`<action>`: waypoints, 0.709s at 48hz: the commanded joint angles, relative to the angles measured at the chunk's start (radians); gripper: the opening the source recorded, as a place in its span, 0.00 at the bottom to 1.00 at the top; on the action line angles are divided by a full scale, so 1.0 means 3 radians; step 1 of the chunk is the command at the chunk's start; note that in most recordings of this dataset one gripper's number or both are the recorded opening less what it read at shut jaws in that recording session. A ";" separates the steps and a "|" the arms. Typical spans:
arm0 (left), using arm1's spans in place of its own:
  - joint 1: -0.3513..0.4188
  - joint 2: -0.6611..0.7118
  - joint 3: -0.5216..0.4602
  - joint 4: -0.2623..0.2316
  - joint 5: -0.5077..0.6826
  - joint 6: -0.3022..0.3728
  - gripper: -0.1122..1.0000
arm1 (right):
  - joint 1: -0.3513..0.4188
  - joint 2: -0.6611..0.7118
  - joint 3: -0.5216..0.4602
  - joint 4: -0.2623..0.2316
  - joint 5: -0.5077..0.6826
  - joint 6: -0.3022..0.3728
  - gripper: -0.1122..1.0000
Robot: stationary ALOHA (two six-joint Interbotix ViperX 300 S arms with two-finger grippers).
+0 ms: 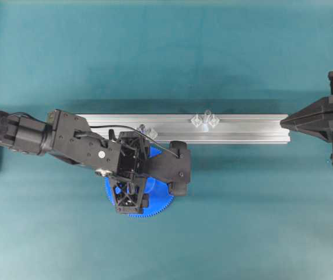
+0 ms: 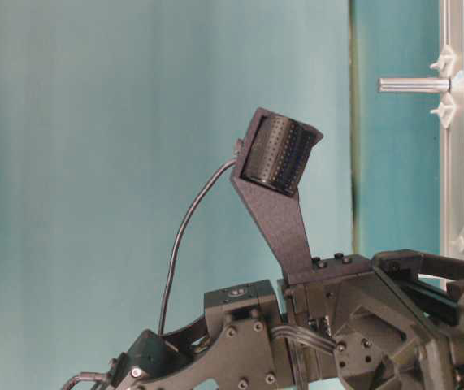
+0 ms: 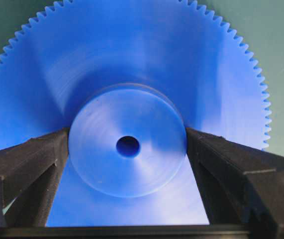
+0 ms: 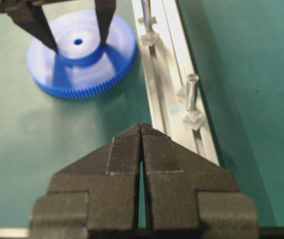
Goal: Insert the large gear onto the shaft.
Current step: 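Close the left gripper on the hub to grip the blue gear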
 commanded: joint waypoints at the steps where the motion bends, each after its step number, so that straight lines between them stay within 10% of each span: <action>1: 0.0005 0.0020 0.0000 0.0000 -0.0026 -0.0005 0.95 | -0.0005 0.0015 -0.0036 -0.0005 -0.0031 0.0031 0.11; 34: -0.0010 0.0036 0.0005 0.0000 -0.0005 -0.0123 0.79 | -0.0010 0.0015 -0.0036 -0.0005 -0.0031 0.0031 0.11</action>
